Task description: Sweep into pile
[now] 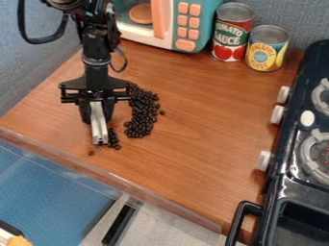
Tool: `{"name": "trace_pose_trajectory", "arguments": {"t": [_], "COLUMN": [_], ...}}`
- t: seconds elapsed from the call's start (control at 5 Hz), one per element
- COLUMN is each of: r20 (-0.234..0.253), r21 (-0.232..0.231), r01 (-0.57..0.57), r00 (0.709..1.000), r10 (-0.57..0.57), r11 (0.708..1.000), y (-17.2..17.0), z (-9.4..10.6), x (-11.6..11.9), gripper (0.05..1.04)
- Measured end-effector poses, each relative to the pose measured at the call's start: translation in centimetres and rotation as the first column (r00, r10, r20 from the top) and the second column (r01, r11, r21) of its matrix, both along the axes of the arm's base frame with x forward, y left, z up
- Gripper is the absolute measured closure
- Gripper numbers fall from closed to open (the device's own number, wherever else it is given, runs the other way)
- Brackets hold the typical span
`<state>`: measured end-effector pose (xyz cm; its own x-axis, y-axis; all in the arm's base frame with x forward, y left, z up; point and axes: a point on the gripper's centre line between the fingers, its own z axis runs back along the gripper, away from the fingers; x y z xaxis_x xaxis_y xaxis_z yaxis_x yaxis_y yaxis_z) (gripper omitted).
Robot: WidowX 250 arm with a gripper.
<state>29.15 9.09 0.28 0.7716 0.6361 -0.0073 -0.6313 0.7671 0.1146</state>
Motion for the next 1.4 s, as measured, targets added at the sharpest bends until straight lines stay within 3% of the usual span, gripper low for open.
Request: {"name": "trace_pose_trajectory", "arguments": {"t": [0.6, 0.8, 1.0, 1.4], "r20": [-0.028, -0.041, -0.052, 0.002], "r21": [-0.066, -0.085, -0.138, -0.201], "r01": [-0.062, -0.073, -0.035, -0.041], "r00": [0.998, 0.997, 0.998, 0.999], "r10": [0.061, 0.070, 0.028, 0.042], "r11": [0.996, 0.994, 0.990, 0.979], "y": [-1.5, -1.8, -1.9, 1.7], "z": [0.1, 0.2, 0.5, 3.8], "x": [2.2, 2.2, 1.2, 0.3], "gripper": [0.697, 0.697, 0.697, 0.697]}}
